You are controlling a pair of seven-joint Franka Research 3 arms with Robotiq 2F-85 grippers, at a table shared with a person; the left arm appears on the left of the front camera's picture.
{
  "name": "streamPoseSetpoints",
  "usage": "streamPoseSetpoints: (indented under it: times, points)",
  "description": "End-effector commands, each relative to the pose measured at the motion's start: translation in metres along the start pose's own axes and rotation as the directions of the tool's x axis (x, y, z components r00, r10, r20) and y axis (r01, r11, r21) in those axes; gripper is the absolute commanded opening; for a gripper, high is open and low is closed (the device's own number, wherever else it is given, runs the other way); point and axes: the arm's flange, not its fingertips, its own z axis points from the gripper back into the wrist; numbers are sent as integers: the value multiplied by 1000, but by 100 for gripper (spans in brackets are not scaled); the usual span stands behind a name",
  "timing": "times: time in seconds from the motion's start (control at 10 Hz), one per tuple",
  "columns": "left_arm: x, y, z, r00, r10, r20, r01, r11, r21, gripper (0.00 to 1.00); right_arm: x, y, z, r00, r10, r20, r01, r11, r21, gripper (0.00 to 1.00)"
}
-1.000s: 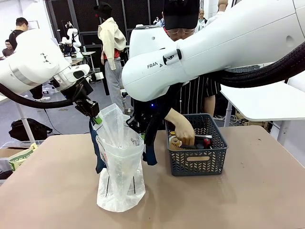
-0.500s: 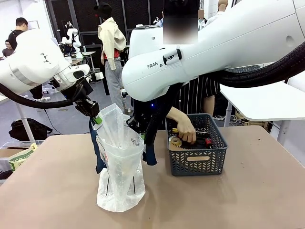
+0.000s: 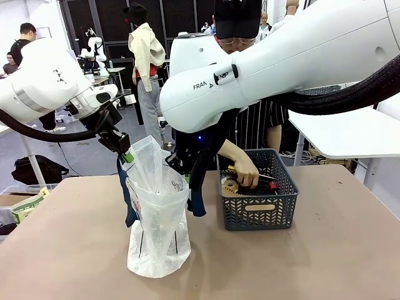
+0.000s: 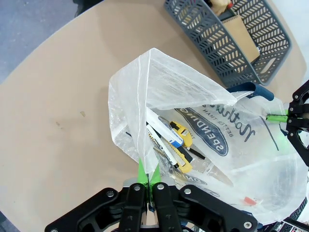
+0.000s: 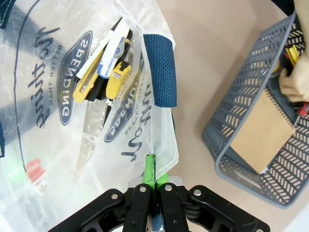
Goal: Transfer purchased items from the store into the shopping bag.
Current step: Move the Reusable shopping bag to the right side of the table.
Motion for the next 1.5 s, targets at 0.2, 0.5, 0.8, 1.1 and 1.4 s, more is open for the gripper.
streamPoseSetpoints:
  times: [0.2,0.5,0.8,1.1,1.4]
  points:
    - [0,1,2,1000,-6,8,6,1000,5,0,0,0,0,1000,1,2,-1,1000,0,0]
    - [0,1,2,1000,-6,8,6,1000,5,0,0,0,0,1000,1,2,-1,1000,0,0]
    - [0,1,2,1000,-6,8,6,1000,5,0,0,0,0,1000,1,2,-1,1000,0,0]
    - [0,1,2,1000,-6,8,6,1000,5,0,0,0,0,1000,1,2,-1,1000,0,0]
    - [0,1,2,1000,-6,8,6,1000,5,0,0,0,0,1000,1,2,-1,1000,0,0]
